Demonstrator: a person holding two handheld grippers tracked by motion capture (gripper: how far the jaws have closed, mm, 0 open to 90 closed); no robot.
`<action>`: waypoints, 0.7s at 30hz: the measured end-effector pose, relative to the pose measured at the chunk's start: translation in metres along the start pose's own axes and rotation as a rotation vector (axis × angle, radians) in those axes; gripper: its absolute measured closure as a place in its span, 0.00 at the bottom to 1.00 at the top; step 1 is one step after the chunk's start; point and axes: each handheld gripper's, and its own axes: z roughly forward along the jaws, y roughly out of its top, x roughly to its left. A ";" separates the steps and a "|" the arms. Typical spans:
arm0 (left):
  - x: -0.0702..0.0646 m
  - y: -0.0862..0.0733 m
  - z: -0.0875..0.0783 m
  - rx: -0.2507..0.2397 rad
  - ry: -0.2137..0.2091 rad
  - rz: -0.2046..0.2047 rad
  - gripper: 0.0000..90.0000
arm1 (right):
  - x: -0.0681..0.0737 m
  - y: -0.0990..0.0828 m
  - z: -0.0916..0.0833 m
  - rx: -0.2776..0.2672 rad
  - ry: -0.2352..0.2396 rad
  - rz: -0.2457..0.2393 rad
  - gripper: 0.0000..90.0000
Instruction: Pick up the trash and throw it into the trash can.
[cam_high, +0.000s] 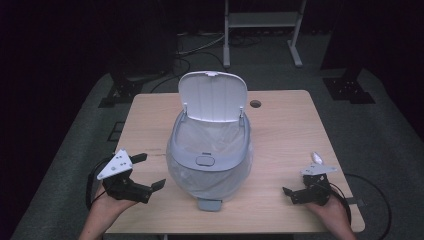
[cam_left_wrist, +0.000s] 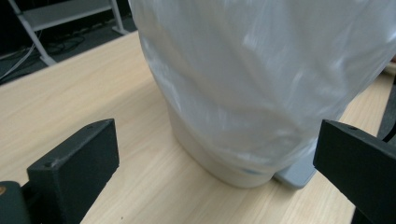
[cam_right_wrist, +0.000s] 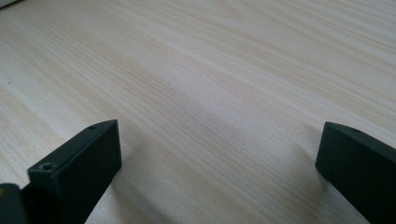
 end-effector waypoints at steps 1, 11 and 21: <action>0.001 -0.003 0.002 0.008 0.002 0.001 0.00 | 0.000 0.000 0.000 0.000 0.000 0.000 0.00; 0.004 -0.028 0.023 0.065 0.010 -0.009 0.00 | 0.000 0.000 0.000 0.000 0.000 0.000 0.00; 0.006 -0.049 0.042 0.143 0.047 -0.017 0.00 | 0.000 0.000 0.000 0.000 0.000 0.001 0.00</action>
